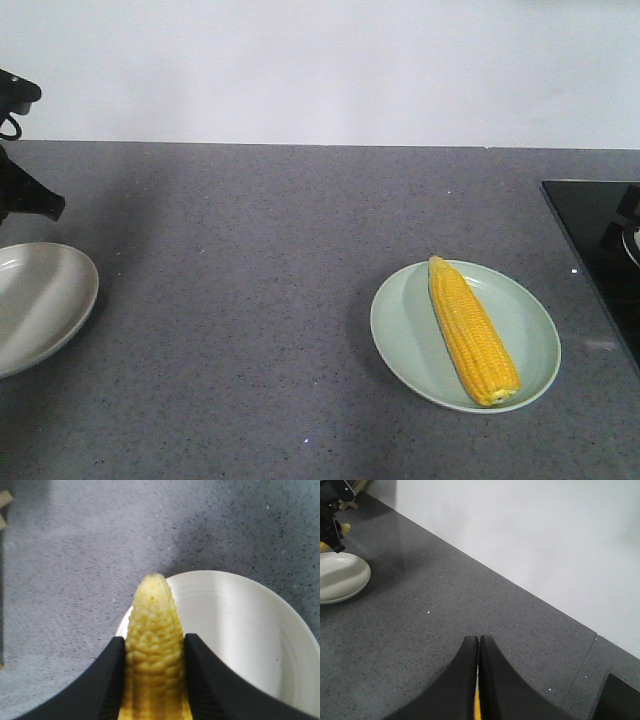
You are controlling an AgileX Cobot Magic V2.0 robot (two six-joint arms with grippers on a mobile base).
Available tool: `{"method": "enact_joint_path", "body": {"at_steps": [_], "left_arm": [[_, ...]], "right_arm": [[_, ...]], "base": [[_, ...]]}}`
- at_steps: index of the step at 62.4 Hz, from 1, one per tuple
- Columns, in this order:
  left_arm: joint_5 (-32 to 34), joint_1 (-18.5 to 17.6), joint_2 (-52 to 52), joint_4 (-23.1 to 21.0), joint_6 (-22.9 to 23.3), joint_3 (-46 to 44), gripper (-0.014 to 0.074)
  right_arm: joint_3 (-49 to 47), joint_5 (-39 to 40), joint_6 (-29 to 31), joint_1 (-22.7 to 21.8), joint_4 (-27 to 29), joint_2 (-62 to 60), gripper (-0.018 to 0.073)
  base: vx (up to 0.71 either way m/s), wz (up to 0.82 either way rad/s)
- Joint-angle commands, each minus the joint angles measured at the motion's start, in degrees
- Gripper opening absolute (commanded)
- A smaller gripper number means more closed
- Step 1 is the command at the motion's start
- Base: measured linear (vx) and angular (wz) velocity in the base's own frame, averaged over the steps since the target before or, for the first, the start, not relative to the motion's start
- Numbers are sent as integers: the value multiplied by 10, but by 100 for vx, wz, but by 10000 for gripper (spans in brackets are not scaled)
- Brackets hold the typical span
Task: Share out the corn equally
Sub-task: 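Lower the left gripper's corn cob onto the white plate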
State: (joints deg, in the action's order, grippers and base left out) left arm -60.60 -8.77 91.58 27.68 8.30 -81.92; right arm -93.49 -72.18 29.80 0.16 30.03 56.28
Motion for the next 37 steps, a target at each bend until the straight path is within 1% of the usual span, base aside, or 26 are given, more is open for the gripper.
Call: {"method": "enact_joint_path", "body": {"at_steps": [1, 25, 32, 37], "left_arm": [[22, 1, -8, 11, 8, -13, -7], [17, 1, 29, -6, 8, -13, 14], [16, 1, 29, -7, 7, -13, 52], [14, 1, 29, -8, 8, -13, 103]], "right_arm": [[-10, 36, 1, -2, 13, 1, -8], [-10, 37, 1, -2, 14, 1, -4], [-10, 37, 1, -2, 14, 1, -4], [-10, 37, 1, -2, 14, 1, -4]], "base": [[0, 0], [0, 0], [0, 0], [0, 0]]}}
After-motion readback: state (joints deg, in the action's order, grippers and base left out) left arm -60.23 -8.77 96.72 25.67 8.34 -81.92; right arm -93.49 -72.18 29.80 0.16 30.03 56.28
